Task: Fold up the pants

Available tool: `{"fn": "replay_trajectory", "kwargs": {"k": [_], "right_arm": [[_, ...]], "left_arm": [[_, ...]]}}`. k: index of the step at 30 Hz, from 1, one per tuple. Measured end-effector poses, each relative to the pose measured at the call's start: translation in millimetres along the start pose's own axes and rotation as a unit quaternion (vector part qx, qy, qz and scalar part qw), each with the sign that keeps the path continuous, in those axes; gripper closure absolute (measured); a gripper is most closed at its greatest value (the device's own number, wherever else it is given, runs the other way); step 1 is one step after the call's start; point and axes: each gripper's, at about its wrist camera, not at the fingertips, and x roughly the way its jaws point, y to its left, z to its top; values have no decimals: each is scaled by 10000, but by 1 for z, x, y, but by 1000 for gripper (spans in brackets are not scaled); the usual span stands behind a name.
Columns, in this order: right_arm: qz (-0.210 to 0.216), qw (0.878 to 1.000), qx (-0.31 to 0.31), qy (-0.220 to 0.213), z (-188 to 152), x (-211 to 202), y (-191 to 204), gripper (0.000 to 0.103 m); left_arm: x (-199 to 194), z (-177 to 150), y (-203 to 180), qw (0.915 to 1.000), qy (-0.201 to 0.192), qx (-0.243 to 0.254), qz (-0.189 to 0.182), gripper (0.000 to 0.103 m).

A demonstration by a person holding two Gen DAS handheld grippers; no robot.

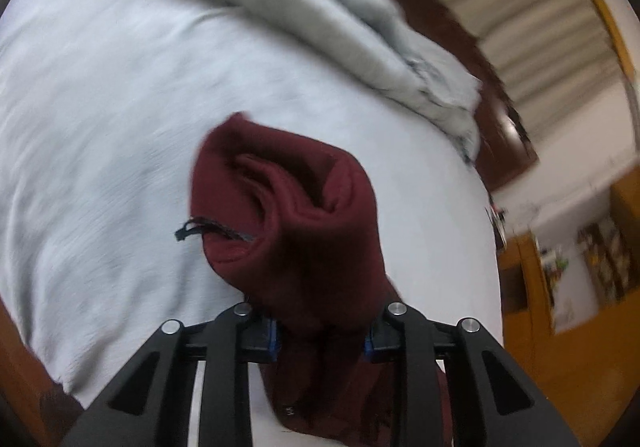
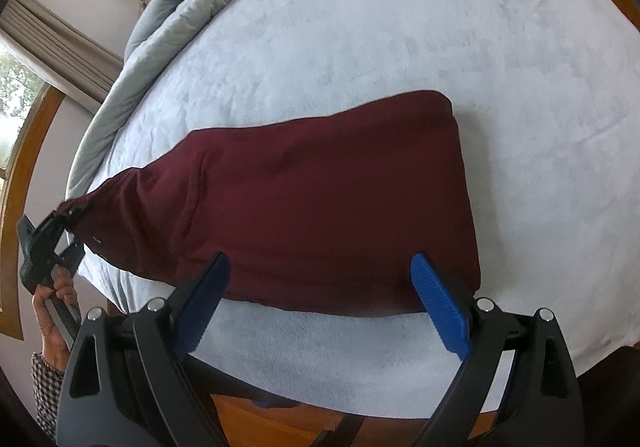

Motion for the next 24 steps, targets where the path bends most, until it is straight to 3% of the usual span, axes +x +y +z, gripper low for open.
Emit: {"fn": "replay_trajectory", "kwargs": {"k": [7,13,15,18,24], "right_arm": [[126,9997,139,-124,-1,-9,-11,12],[208,9993,248,-199,-1,-14,-22,12],[223,9990,308,-215,-2,-15,-26,12],[268,9986,406,-218,-2,-16,-33,12],[348,9980,478,-218,-2,-17,-40,12]], "left_arm": [[1,-29,-79,9904,110,1350,-268,75],[15,-74,-143,9661,454,2524,-298,75],[22,-92,-162,9544,606,2914,-246,75],[38,-116,-182,9397,904,3293,-188,75],[75,-154,-194,9252,1480,3495,-44,75]]}}
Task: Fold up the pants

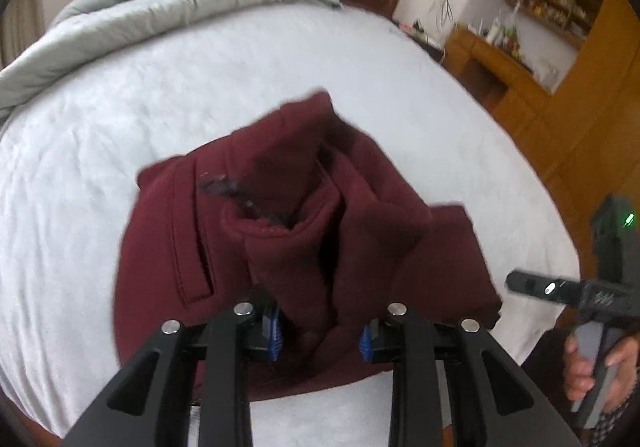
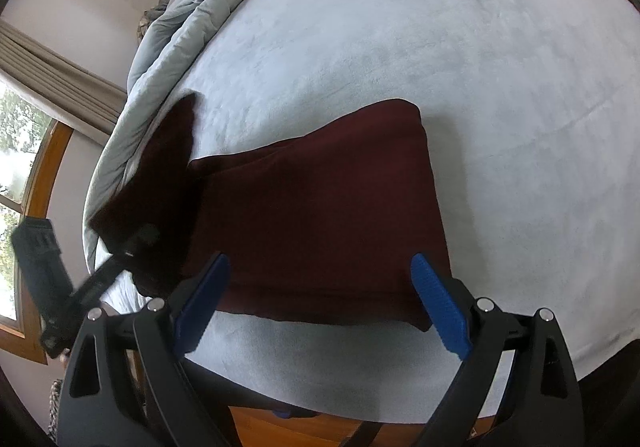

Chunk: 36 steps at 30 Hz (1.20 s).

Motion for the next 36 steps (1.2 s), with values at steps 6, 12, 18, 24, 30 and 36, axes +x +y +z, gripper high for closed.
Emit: {"fn": "replay_trajectory", "kwargs": {"k": [6,12,18,24,30,36], "right_arm": [[48,10000,59,-19,2,-2,-6,12],[62,9999,86,-14,2,-3,-5,12],[178,9998,17,-38,6,-7,3,12],[307,9989,-288,204,2,6,30,12],[520,9966,-349,527,1,24,53,12],[916,9916,-292,864,7,48,69,12]], "left_arm": [[15,-2,-10,9996,250,67,59,70],[-1,-7,-1,9987,353,-26,-374,10],[-35,-7,36,9961,85,-666,-573,8],[-16,-18,84,9914,425,-1158,433,10],[7,-39,109,9832,871,-1560,375,8],[-3,-42,114,9844,769,-1564,245,10]]}}
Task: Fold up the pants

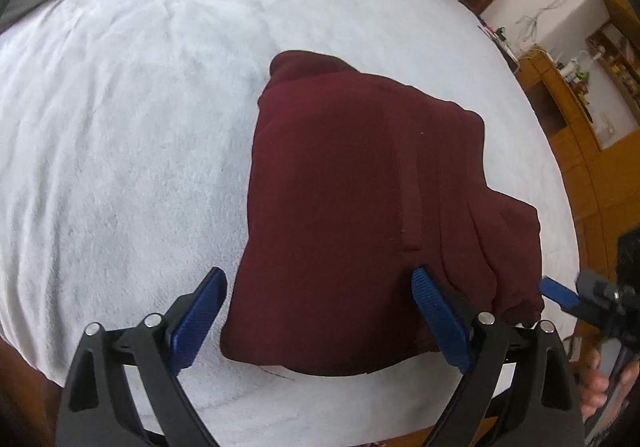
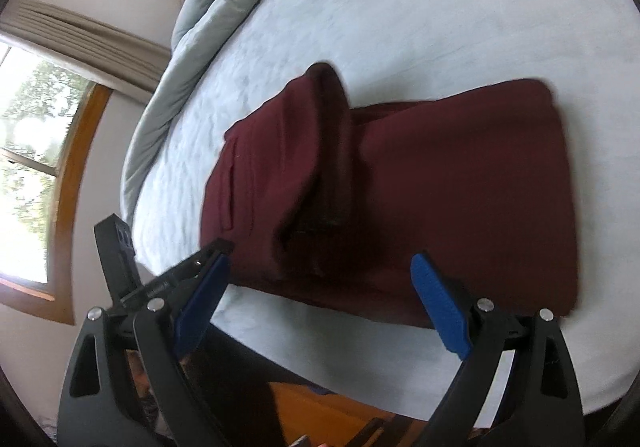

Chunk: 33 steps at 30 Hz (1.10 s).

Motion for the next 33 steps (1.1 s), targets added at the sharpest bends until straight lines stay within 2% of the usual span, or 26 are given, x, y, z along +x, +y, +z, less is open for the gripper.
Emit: {"fn": "replay_trajectory", "kwargs": {"k": [5,9,10,11,13,14,15,16,24,29,31,33], "right_arm": [[109,9987,312,393,10,38,-5,12],[87,9985,107,530,13,56,1,12],[111,9985,12,528,13,58,5,17],[197,9983,-43,541,12,62,8,40],[171,9981,43,584,11,66,5,56],[191,9985,77,514,11,66,3,69],[240,9985,89,491,11,65,2,77],[368,9981,113,477,10,62,-1,80],[638,9973,-348,-46,3,10,20,84],[425,9979,-401,-285,-4,-27,13,84],[233,9988,-333,-273,-11,-31,-2,84],[-76,9999,-143,-46,-18,-20,-23,84]], "left_arm": [[5,5,9,9996,114,-169,-169,7],[6,4,13,9994,144,-183,-238,7],[6,5,14,9994,155,-203,-252,7],[6,6,16,9992,173,-249,-266,7],[6,7,19,9988,198,-350,-269,7],[6,8,21,9985,205,-419,-285,7],[6,9,23,9982,211,-471,-307,7],[6,9,24,9980,218,-496,-315,7],[-6,16,18,9968,21,-662,-440,7],[-12,19,13,9972,10,-607,-448,7],[-7,19,8,9975,55,-546,-440,7],[1,17,1,9981,152,-460,-370,7]]}}
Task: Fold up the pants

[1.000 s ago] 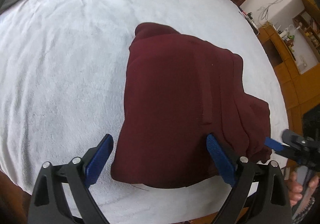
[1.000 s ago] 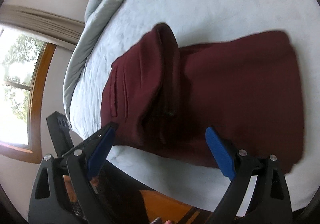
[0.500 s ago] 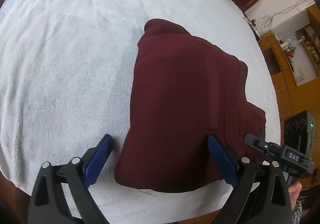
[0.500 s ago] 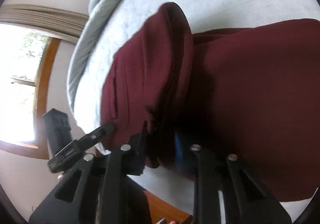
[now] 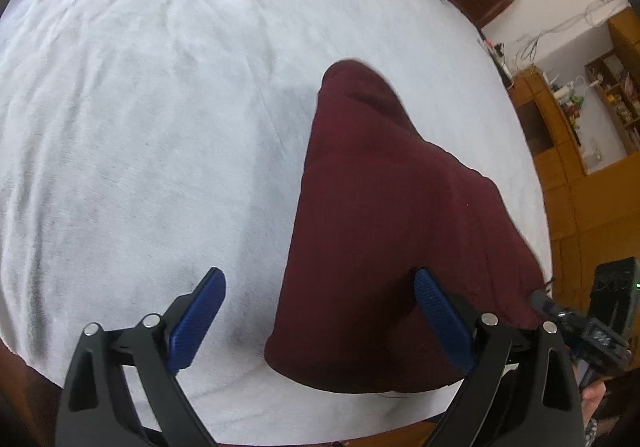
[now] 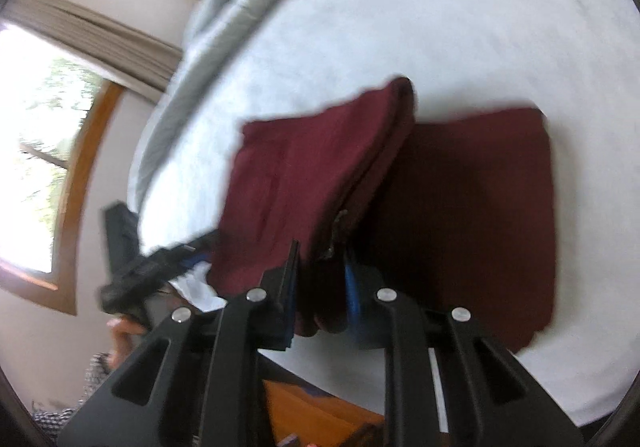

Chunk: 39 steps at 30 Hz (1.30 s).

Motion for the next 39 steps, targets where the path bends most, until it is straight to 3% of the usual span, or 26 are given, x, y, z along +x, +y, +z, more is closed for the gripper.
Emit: {"fn": "replay_trajectory", "kwargs": {"k": [4,8,13,21,23,26,28,29,30,33,39], "right_arm": [[-44,9992,229,329,-14,27,-31,78],[-199,9994,-50,267,-4,10,-21,35],[-266,9996,-86,42,28,-1,-17,34],[194,9961,744,427,67,42,-52,29],[298,9964,662,445,68,46,-47,31],[625,9952,416,633,64,48,-33,50],[798,9929,361,800,60,54,-30,51],[877,9915,374,888,57,58,-30,70],[833,9914,435,906,56,61,-33,79],[1194,9866,812,765,55,53,-43,83],[1244,9896,553,463,60,14,-29,84]], "left_arm": [[17,-4,-7,9997,175,47,145,7],[13,-3,-9,9997,161,74,136,7],[7,1,-5,9996,103,156,209,7],[4,4,2,9994,110,198,251,7],[4,5,3,9994,112,185,266,6],[8,4,0,9995,142,82,277,5],[7,4,1,9994,159,74,285,5],[8,3,1,9994,163,81,298,5],[8,3,0,9993,171,89,321,5],[10,2,-7,9992,181,100,333,5],[5,1,-18,9990,142,170,383,5]]}}
